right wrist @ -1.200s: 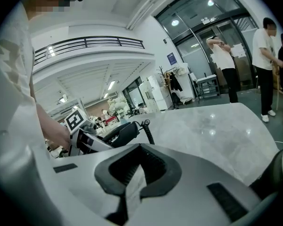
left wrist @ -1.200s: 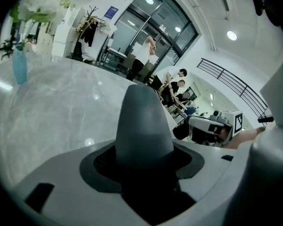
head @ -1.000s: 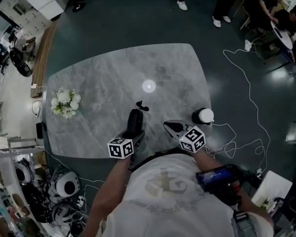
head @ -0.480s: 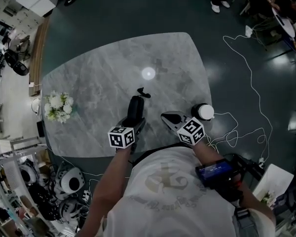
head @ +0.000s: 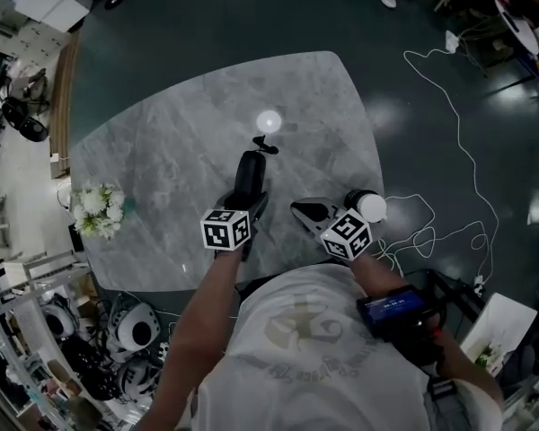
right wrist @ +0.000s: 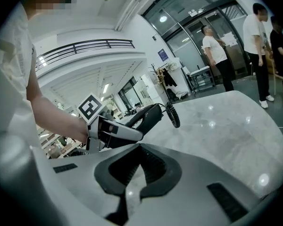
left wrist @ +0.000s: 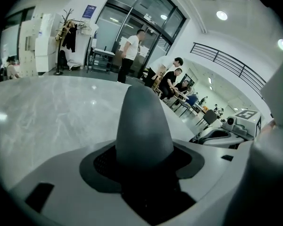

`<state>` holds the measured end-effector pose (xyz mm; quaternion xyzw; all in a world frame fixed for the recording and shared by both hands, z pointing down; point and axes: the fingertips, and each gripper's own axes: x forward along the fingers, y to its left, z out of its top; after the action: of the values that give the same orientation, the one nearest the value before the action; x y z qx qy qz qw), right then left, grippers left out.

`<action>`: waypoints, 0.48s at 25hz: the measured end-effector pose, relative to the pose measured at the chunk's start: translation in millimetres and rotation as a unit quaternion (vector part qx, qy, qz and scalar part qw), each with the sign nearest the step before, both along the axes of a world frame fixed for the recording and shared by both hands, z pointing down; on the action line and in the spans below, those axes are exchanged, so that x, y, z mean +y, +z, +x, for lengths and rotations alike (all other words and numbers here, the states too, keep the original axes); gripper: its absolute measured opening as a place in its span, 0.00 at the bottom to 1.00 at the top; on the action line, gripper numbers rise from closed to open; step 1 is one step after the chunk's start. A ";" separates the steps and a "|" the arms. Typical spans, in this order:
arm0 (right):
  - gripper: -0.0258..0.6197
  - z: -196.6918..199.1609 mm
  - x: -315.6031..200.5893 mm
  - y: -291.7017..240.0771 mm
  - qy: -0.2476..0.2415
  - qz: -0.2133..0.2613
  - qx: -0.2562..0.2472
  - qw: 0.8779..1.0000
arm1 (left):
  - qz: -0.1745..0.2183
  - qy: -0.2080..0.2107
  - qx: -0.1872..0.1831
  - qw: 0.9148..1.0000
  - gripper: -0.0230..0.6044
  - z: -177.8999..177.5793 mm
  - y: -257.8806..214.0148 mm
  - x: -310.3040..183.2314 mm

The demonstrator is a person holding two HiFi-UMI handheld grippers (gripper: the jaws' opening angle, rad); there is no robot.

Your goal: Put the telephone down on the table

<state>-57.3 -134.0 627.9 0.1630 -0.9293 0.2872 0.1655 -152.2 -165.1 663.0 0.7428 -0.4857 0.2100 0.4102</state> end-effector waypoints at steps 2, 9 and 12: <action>0.06 -1.0 -2.0 3.0 0.000 -0.006 -0.001 1.000 | -0.009 0.003 -0.005 1.000 0.48 2.4 6.4 -8.2; 0.06 -3.9 0.6 13.0 -0.003 -0.027 -0.004 1.000 | -0.043 0.011 -0.033 0.998 0.48 6.5 27.0 -12.7; 0.06 -3.0 -2.9 18.1 -0.002 -0.032 -0.005 0.999 | -0.052 0.016 -0.045 0.997 0.48 7.1 34.0 -9.3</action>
<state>-60.3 -136.9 646.0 0.1542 -0.9207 0.3176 0.1666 -145.1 -174.4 697.1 0.7177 -0.4802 0.2751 0.4226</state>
